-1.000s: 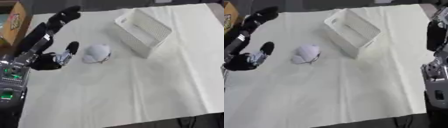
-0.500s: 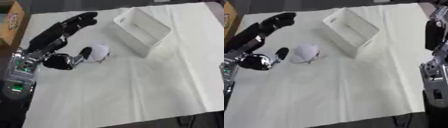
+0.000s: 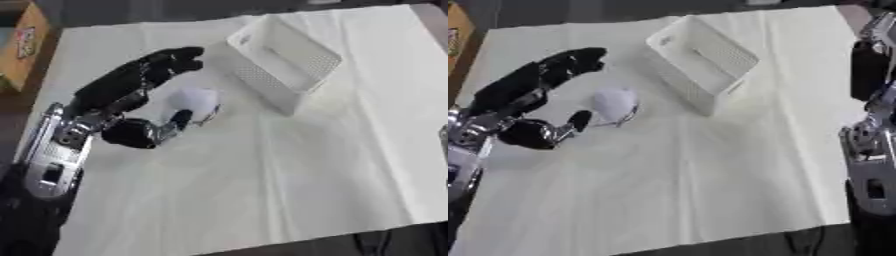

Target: Pick up objects on the table and place them in the box.

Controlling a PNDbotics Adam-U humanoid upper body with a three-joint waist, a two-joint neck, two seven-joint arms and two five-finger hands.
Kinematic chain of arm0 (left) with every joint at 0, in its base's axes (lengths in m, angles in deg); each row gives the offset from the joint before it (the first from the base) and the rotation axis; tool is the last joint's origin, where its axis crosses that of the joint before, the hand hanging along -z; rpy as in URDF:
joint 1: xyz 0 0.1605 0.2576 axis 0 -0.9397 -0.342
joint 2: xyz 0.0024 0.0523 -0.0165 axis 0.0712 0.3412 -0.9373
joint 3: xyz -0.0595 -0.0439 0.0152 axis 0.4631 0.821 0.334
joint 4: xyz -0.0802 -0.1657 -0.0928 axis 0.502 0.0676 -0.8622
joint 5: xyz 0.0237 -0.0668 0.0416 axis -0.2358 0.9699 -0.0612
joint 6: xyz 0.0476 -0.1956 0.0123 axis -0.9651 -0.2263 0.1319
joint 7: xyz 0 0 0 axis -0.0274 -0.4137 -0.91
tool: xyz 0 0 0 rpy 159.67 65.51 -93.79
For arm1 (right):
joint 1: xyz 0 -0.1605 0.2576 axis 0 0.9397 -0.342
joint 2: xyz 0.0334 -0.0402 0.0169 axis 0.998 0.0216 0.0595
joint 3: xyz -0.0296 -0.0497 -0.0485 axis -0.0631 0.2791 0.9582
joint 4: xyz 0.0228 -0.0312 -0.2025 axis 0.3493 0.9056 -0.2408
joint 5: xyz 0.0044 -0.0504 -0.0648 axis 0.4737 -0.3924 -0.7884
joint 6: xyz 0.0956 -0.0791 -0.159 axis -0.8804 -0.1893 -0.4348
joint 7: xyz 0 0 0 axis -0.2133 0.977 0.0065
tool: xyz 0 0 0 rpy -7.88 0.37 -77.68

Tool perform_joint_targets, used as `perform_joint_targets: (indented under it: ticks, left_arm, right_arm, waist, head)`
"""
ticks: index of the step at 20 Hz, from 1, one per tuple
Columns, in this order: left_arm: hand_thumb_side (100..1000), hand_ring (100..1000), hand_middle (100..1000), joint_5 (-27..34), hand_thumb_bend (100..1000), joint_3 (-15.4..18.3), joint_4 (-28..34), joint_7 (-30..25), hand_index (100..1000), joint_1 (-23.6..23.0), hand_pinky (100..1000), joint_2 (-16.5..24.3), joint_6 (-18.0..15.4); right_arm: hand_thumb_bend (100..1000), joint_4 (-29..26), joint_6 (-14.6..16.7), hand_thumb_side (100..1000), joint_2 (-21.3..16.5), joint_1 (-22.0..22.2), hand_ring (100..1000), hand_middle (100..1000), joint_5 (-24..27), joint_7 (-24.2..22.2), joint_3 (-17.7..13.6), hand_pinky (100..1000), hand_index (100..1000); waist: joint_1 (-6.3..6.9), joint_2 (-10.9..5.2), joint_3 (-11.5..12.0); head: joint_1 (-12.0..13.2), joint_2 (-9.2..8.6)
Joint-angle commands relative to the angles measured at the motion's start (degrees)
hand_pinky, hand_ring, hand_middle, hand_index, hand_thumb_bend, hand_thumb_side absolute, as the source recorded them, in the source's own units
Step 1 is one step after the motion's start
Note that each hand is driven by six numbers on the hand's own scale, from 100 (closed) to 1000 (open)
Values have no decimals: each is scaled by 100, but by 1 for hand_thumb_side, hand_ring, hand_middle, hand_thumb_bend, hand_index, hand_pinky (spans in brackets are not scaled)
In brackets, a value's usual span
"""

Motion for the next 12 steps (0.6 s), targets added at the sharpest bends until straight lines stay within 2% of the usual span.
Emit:
perform_joint_targets:
  ticks: [1,5,12]
  left_arm:
    - [815,993,1000,-309,100,1,-76,3,1000,96,1000,54,-22]
    - [804,993,1000,-608,100,107,-207,48,1000,135,1000,40,14]
    - [787,982,1000,-797,100,355,-296,381,1000,287,1000,-28,291]
  right_arm:
    - [100,-113,9,873,-68,-64,562,704,18,19,-3,474,751]
    - [100,-115,9,876,-76,-55,562,704,34,32,-8,473,751]
    - [100,-119,14,878,-81,-49,562,704,53,43,-13,473,751]
  waist:
    - [1,-62,-7]
    - [8,-52,2]
    - [13,-39,1]
  head:
    - [47,-19]
    - [34,-19]
    - [-40,-19]
